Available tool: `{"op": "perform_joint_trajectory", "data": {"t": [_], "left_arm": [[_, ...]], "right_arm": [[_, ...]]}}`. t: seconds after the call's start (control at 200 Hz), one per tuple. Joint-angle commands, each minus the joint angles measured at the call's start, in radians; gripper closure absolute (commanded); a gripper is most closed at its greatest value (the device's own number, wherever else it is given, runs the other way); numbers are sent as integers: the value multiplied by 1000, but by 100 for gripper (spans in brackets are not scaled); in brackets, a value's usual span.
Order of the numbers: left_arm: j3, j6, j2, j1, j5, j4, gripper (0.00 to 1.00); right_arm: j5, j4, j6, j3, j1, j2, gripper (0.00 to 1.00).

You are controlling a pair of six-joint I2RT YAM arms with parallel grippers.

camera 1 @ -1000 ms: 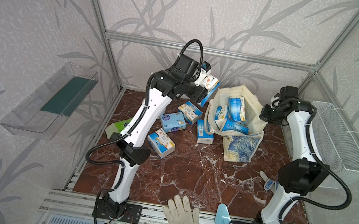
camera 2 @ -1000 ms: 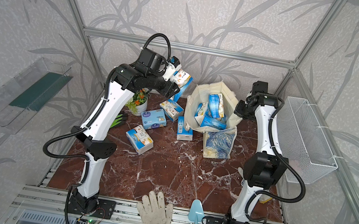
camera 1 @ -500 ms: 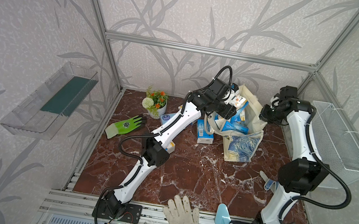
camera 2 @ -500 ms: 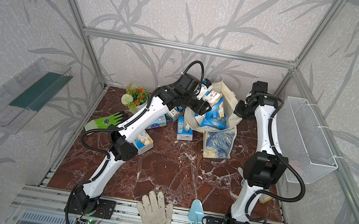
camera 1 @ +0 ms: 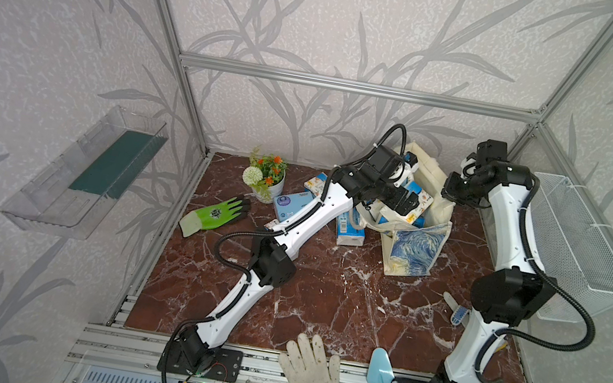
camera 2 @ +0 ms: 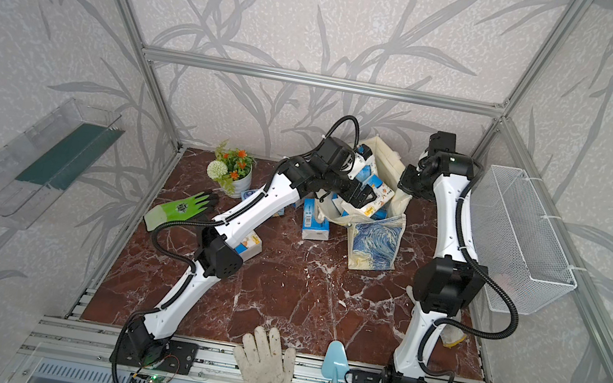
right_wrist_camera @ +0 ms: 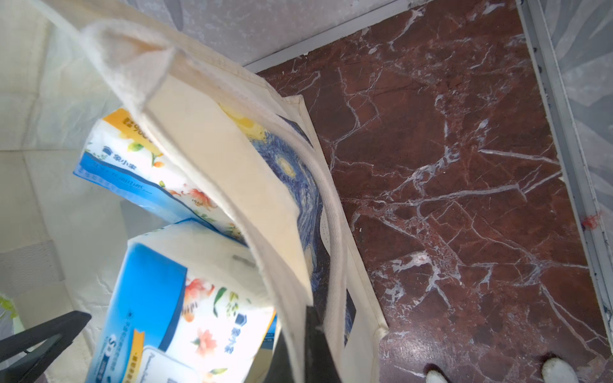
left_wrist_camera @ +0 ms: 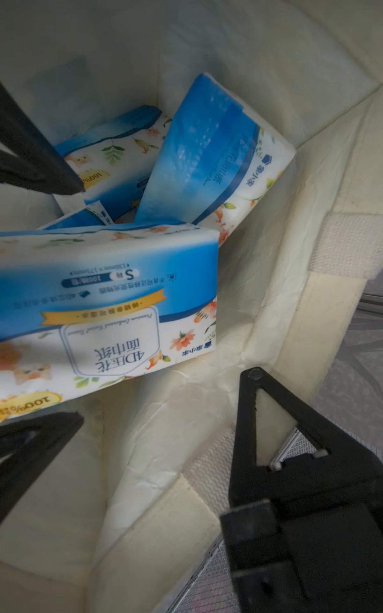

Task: Put tissues into the canvas bag
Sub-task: Place the pack of facial tissues in the canvas bag.

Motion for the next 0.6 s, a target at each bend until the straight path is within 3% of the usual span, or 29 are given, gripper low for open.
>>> {"op": "perform_joint_trajectory", "data": {"t": [0.0, 0.255, 0.475, 0.595], "left_arm": [[31, 31, -32, -2, -26, 2, 1], [30, 21, -123, 31, -257, -148, 4], [-125, -62, -281, 136, -203, -195, 12], [-175, -80, -296, 158, -200, -244, 17]], "right_arm": [[-4, -29, 3, 41, 11, 21, 100], [13, -54, -6, 84, 13, 41, 100], [21, -65, -6, 106, 13, 64, 100], [19, -72, -4, 121, 13, 77, 100]]}}
